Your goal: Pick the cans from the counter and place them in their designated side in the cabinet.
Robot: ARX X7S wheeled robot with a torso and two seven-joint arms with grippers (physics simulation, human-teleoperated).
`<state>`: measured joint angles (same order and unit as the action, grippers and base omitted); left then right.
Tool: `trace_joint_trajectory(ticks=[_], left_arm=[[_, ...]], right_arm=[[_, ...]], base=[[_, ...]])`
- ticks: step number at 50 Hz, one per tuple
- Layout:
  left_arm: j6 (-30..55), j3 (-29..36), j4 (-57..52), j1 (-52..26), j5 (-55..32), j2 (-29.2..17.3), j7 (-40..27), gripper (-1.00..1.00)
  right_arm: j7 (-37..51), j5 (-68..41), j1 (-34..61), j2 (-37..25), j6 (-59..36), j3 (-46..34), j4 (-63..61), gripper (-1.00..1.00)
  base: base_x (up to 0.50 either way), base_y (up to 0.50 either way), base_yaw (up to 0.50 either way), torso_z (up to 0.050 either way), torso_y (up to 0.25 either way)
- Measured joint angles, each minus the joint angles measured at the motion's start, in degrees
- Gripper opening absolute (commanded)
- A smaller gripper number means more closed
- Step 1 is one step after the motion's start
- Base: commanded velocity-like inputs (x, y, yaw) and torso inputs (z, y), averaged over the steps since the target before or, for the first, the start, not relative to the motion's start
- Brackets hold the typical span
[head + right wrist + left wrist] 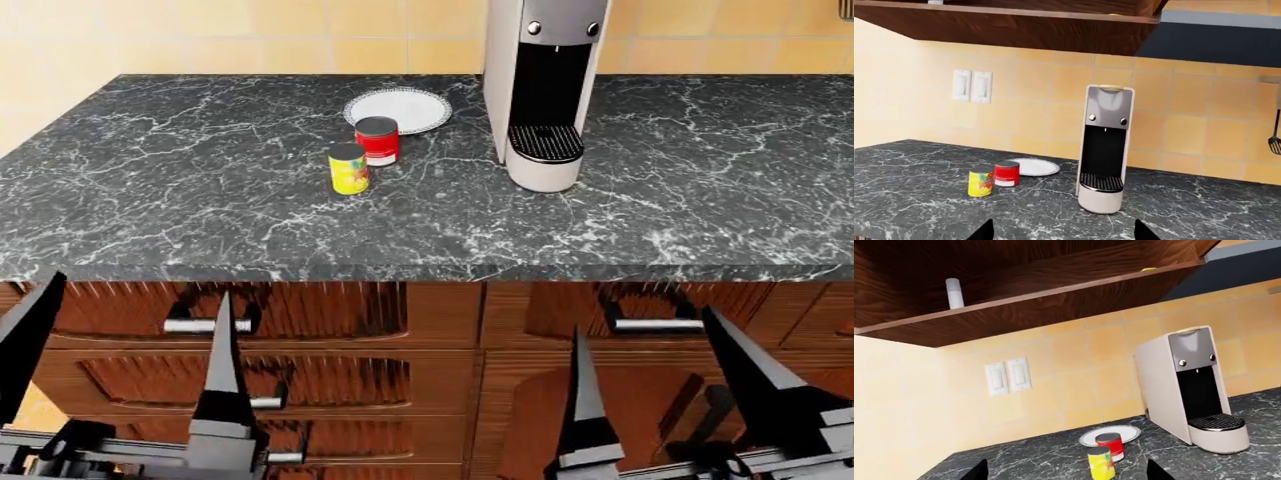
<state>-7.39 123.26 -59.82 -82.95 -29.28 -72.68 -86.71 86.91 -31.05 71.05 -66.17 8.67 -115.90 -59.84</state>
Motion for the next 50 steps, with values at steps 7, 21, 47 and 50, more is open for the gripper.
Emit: trace_joint_trajectory(ticks=[7,21,47,50], left_arm=[[-3.4,7.7,-0.1,-4.2,2.4,-3.5,-1.7,1.00],[-4.2,6.8,-0.1,-0.7,4.0,-4.6,-2.9,1.00],[-3.2,3.4,-0.2,3.5,4.2,-3.6,-3.2,1.00],[-3.1,3.3,-0.2,3.6,4.1,-3.5,-3.3,1.00]], right_arm=[[1.6,3.0,1.2,-2.2,2.4,-5.2,-0.1,1.00],[2.7,4.3,1.3,-2.8,2.4,-7.6,-0.1,1.00],[3.0,4.0,4.5,-1.0,4.2,-12.4,-0.1,1.00],[3.1,4.0,4.6,-0.8,4.2,-12.7,-0.1,1.00]], base=[[0.00,0.05,0.00,0.000,0.000],[0.00,0.29,0.00,0.000,0.000],[0.50,0.00,0.00,0.000,0.001],[0.50,0.00,0.00,0.000,0.000]])
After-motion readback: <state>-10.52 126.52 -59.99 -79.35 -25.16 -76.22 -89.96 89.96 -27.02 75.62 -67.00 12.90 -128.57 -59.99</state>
